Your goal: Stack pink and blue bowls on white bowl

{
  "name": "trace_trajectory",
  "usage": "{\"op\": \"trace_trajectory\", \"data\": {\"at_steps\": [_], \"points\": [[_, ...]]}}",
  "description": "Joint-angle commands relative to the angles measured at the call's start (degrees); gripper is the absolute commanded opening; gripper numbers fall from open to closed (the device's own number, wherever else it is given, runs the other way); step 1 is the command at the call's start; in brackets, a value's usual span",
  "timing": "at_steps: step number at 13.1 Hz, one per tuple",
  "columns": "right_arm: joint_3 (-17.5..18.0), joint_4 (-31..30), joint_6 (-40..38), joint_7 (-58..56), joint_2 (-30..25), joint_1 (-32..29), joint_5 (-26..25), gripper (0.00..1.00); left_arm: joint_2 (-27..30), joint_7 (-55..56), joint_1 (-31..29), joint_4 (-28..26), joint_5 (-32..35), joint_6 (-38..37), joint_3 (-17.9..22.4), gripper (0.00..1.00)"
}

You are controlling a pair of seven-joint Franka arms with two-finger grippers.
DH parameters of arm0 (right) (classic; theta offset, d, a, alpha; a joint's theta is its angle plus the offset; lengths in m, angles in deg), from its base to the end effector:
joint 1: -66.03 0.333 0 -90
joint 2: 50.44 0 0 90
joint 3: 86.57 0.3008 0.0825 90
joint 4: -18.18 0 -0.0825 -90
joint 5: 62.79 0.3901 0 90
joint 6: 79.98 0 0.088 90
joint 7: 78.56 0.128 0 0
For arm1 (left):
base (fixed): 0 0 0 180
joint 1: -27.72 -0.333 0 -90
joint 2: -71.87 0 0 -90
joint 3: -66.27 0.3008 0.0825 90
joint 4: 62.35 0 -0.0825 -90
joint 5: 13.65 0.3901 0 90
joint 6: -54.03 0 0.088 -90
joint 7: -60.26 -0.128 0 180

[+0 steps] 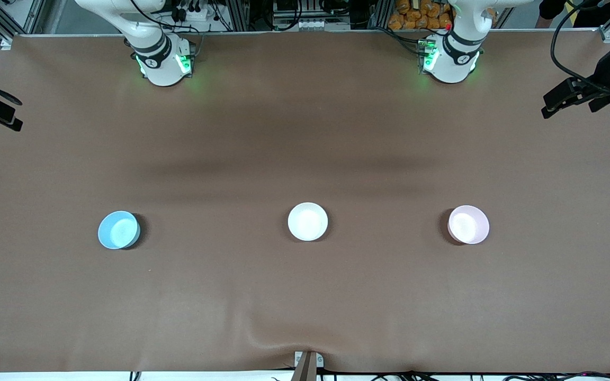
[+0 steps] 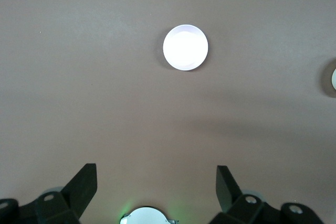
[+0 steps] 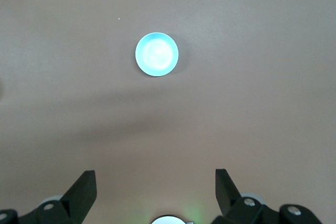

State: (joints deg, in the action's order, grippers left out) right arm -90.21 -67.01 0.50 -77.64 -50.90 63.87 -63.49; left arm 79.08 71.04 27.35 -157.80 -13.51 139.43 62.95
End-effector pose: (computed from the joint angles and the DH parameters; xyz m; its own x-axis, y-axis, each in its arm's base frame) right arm 0.5363 -0.0563 0.6183 0.9902 -0.1187 -0.0739 -0.1181 -0.9929 0.0128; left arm 0.5123 -0.0278 0.6039 0.9894 0.1373 -0.0471 0.1365 -0.9905 -0.0188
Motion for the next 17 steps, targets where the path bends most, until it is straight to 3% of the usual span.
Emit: {"op": "trace_trajectory", "data": {"at_steps": [1, 17], "points": [[1.18, 0.91, -0.85, 0.23, 0.2, -1.36, -0.27, 1.0, -0.7, -0.94, -1.13, -0.08, -0.23, 1.0, -0.1, 1.0], [3.02, 0.91, -9.19, 0.14, 0.11, -1.97, -0.53, 1.0, -2.29, -1.02, -2.19, -7.63, -0.23, 11.36, -0.1, 1.0]]}}
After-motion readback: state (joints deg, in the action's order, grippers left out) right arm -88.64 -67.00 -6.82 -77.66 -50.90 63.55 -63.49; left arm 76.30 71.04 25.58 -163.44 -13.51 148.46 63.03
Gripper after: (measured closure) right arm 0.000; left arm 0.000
